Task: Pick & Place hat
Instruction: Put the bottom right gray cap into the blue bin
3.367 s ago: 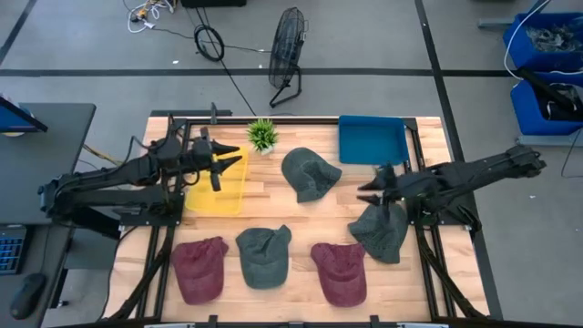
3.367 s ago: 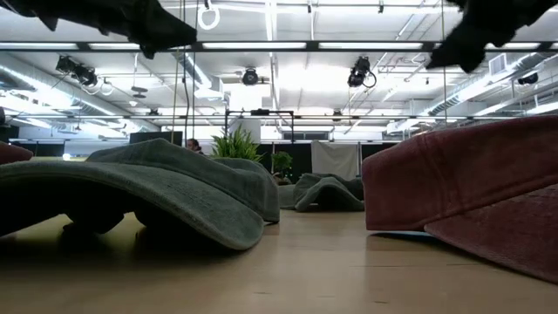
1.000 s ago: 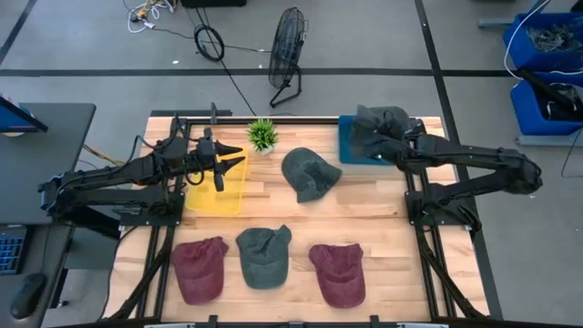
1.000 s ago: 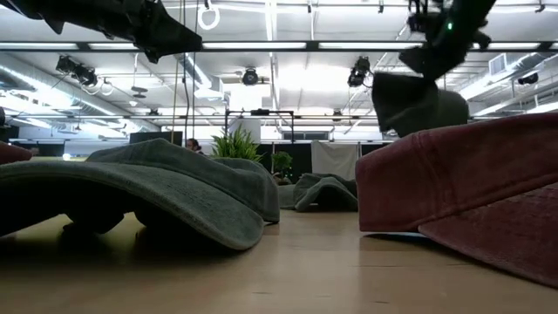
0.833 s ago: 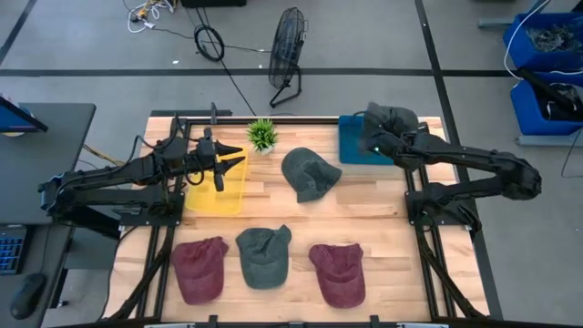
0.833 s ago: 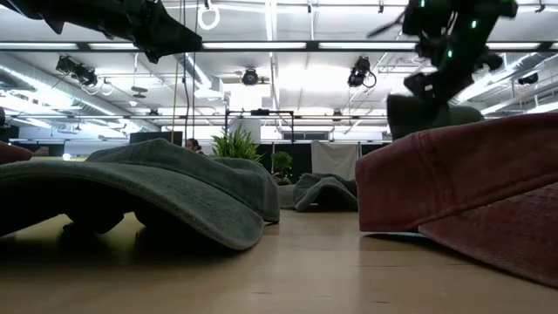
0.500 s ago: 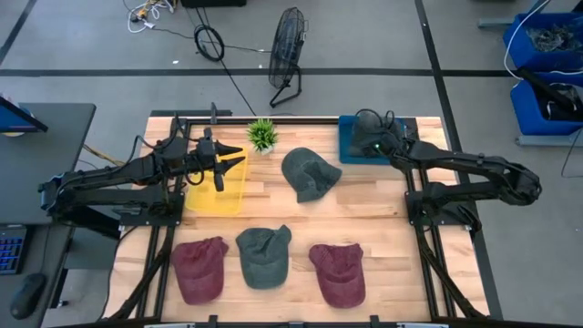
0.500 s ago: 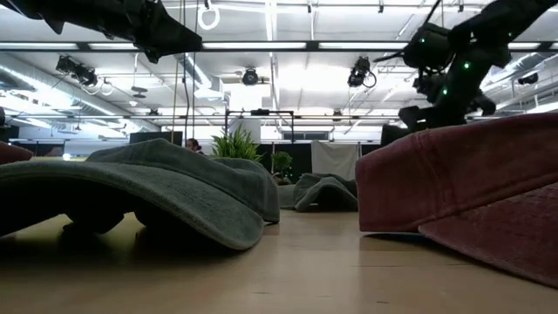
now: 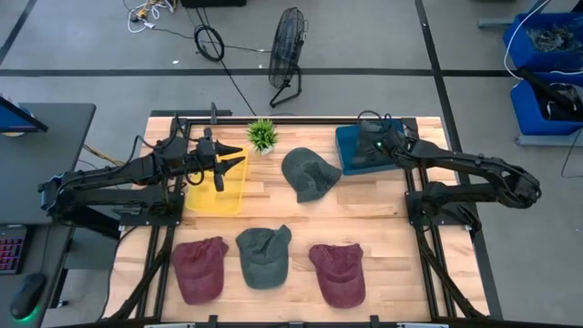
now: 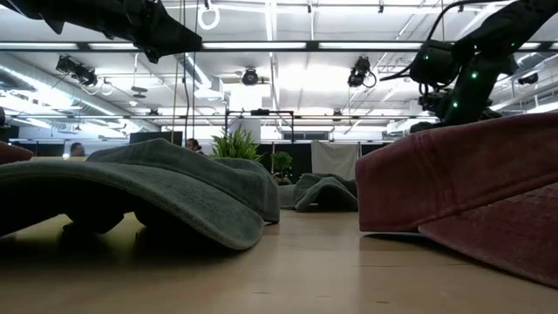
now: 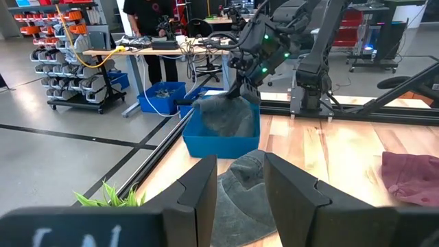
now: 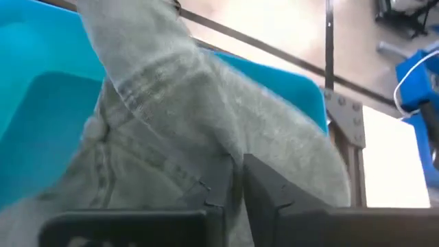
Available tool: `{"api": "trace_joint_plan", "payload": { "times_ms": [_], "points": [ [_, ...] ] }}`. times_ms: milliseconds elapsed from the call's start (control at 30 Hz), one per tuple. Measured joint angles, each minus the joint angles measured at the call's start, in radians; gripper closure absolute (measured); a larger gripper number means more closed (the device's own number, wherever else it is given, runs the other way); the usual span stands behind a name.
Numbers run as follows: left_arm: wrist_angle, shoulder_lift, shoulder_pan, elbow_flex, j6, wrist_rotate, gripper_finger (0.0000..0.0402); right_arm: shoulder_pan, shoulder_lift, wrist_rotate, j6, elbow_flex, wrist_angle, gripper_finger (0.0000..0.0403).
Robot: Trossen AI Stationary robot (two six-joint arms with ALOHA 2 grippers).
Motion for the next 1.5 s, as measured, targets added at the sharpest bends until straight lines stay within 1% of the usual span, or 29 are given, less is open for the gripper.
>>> {"api": "trace_joint_plan", "payload": {
  "times_ms": [167, 233, 367, 433, 467, 600, 633, 667, 800, 833, 900, 1133, 1267, 1300, 1367, 1500],
  "points": [
    [0.0, 0.0, 0.0, 0.0, 0.0, 0.0, 0.0278, -0.003, 0.0, 0.0, -0.084, 0.0, 0.057, 0.032],
    [0.0, 0.0, 0.0, 0.0, 0.0, 0.0, 0.0278, -0.003, 0.0, -0.006, -0.094, 0.0, 0.084, 0.0303],
    [0.0, 0.0, 0.0, 0.0, 0.0, 0.0, 0.0278, -0.003, 0.0, -0.116, -0.097, 0.028, 0.09, 0.0281],
    [0.0, 0.0, 0.0, 0.0, 0.0, 0.0, 0.0278, -0.002, 0.0, -0.109, -0.099, 0.039, 0.076, 0.0279],
    [0.0, 0.0, 0.0, 0.0, 0.0, 0.0, 0.0278, -0.002, 0.0, -0.077, -0.1, 0.041, 0.068, 0.028],
    [0.0, 0.0, 0.0, 0.0, 0.0, 0.0, 0.0278, -0.009, 0.0, 0.138, -0.096, 0.042, 0.021, 0.0299],
    [0.0, 0.0, 0.0, 0.0, 0.0, 0.0, 0.0278, -0.015, 0.0, 0.166, -0.086, 0.042, 0.01, 0.0308],
    [0.0, 0.0, 0.0, 0.0, 0.0, 0.0, 0.0278, -0.022, 0.0, 0.172, -0.074, 0.042, 0.005, 0.0319],
    [0.0, 0.0, 0.0, 0.0, 0.0, 0.0, 0.0278, -0.049, 0.017, 0.056, -0.027, 0.042, 0.008, 0.0385],
    [0.0, 0.0, 0.0, 0.0, 0.0, 0.0, 0.0278, -0.05, 0.027, 0.037, -0.03, 0.04, 0.01, 0.0393],
    [0.0, 0.0, 0.0, 0.0, 0.0, 0.0, 0.0278, -0.049, 0.053, 0.031, -0.031, 0.022, 0.031, 0.0392],
    [-0.001, 0.0, 0.0, 0.0, 0.0, 0.0, 0.0278, -0.049, 0.17, 0.006, 0.053, -0.014, 0.05, 0.0397],
    [-0.002, 0.0, 0.0, 0.0, 0.0, 0.0, 0.0278, -0.05, 0.214, -0.065, 0.066, -0.015, 0.047, 0.0399],
    [-0.003, 0.0, 0.0, 0.0, 0.0, 0.0, 0.0278, -0.049, 0.223, -0.068, 0.065, -0.015, 0.046, 0.04],
    [-0.008, 0.0, 0.0, 0.0, 0.0, 0.0, 0.0278, -0.049, 0.23, -0.06, 0.057, -0.015, 0.049, 0.04],
    [-0.008, 0.0, 0.0, 0.0, 0.0, 0.0, 0.0278, -0.048, 0.222, -0.01, 0.034, -0.003, 0.031, 0.0399]
  ]
}}
